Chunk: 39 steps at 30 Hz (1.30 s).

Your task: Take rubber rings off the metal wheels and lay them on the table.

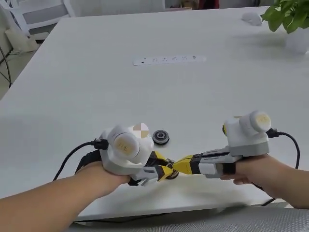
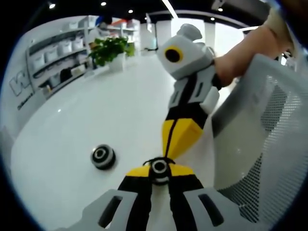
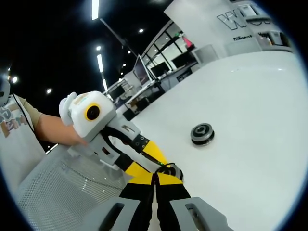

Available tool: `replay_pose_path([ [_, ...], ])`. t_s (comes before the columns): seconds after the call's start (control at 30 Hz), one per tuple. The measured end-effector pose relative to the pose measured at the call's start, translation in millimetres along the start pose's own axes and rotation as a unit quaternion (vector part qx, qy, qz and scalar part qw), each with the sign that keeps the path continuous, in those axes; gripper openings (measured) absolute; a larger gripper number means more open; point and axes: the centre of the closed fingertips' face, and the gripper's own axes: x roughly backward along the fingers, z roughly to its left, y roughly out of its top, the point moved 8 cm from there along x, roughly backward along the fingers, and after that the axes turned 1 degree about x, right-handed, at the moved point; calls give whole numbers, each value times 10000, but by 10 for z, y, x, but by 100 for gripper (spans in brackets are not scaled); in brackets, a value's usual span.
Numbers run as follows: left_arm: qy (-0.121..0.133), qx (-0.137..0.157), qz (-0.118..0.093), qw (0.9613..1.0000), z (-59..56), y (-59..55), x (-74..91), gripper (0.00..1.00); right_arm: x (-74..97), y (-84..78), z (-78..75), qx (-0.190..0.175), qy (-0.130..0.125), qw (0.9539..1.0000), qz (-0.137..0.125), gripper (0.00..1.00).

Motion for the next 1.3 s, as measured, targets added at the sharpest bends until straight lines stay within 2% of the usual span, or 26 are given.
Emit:
replay_pose_path([
  [0.13,-10,-40,17,10000,-4,5,1,13,8,-4,-37,67,-141,9999,45,0],
  [0.57,-88,-220,44,9997,-5,21,37,16,8,3,-58,40,-173,9998,-12,0],
  [0.73,-137,-143,31,9998,-5,37,78,22,20,15,-69,10,-189,9998,-73,0],
  [0.87,-175,-156,28,9997,-11,59,133,24,27,27,-69,7,-199,9997,-107,0],
  [1.3,-158,-108,-198,9996,-42,111,410,37,55,113,-39,-1,-137,9997,-224,0],
])
